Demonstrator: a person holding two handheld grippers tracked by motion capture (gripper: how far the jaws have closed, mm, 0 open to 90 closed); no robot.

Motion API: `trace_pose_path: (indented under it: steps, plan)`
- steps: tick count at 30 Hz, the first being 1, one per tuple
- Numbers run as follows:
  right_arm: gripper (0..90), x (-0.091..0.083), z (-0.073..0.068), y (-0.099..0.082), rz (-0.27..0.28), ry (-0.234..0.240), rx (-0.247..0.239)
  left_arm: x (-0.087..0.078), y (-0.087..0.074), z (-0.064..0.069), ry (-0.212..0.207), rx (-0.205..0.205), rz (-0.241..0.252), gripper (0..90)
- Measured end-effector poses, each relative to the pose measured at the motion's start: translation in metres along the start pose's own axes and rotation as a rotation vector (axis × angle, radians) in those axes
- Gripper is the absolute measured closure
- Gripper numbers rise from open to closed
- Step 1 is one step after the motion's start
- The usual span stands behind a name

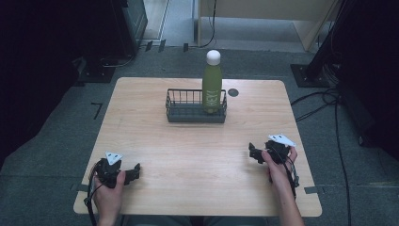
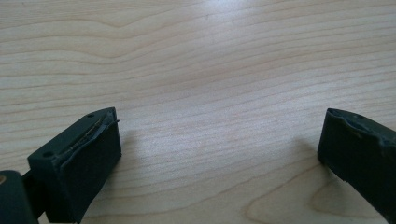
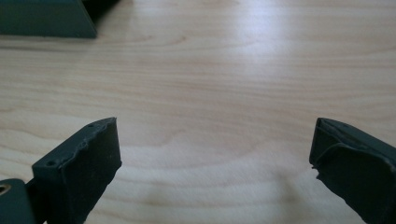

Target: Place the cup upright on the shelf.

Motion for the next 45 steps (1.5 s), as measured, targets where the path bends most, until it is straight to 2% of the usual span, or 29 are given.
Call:
trace_pose_path:
  steps: [3, 8, 12, 17, 20, 30, 45]
  plan:
    - [1.7, -0.002, 0.007, -0.008, -0.012, -0.013, 0.015, 0.000, 0.000, 0.000, 0.000, 0.000, 0.001, 0.0]
    - [1.8, -0.008, 0.017, -0.019, -0.026, -0.046, 0.013, 0.000, 0.000, 0.000, 0.000, 0.000, 0.000, 0.0]
    - [1.8, -0.015, 0.025, -0.025, -0.046, -0.084, -0.004, 0.000, 0.000, 0.000, 0.000, 0.000, 0.000, 0.0]
    - [1.7, -0.023, 0.032, -0.032, -0.077, -0.105, -0.017, 0.000, 0.000, 0.000, 0.000, 0.000, 0.000, 0.0]
    - [0.7, -0.026, 0.037, -0.036, -0.103, -0.103, -0.036, 0.000, 0.000, 0.000, 0.000, 0.000, 0.000, 0.0]
    - [0.0, -0.041, 0.054, -0.048, -0.111, -0.096, -0.039, 0.000, 0.000, 0.000, 0.000, 0.000, 0.000, 0.0]
    - [0.0, -0.041, 0.054, -0.048, -0.111, -0.102, -0.034, 0.000, 0.000, 0.000, -0.001, 0.000, 0.000, 0.0]
Point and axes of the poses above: each handheld gripper's, and its own axes: x roughly forward along the jaws, y roughly out of its top, z roughly to its right, the point moved 1 cm from there along x, roughly forward along the jaws, and after that the axes turned 6 degrees about -y, right-handed, at the moved point
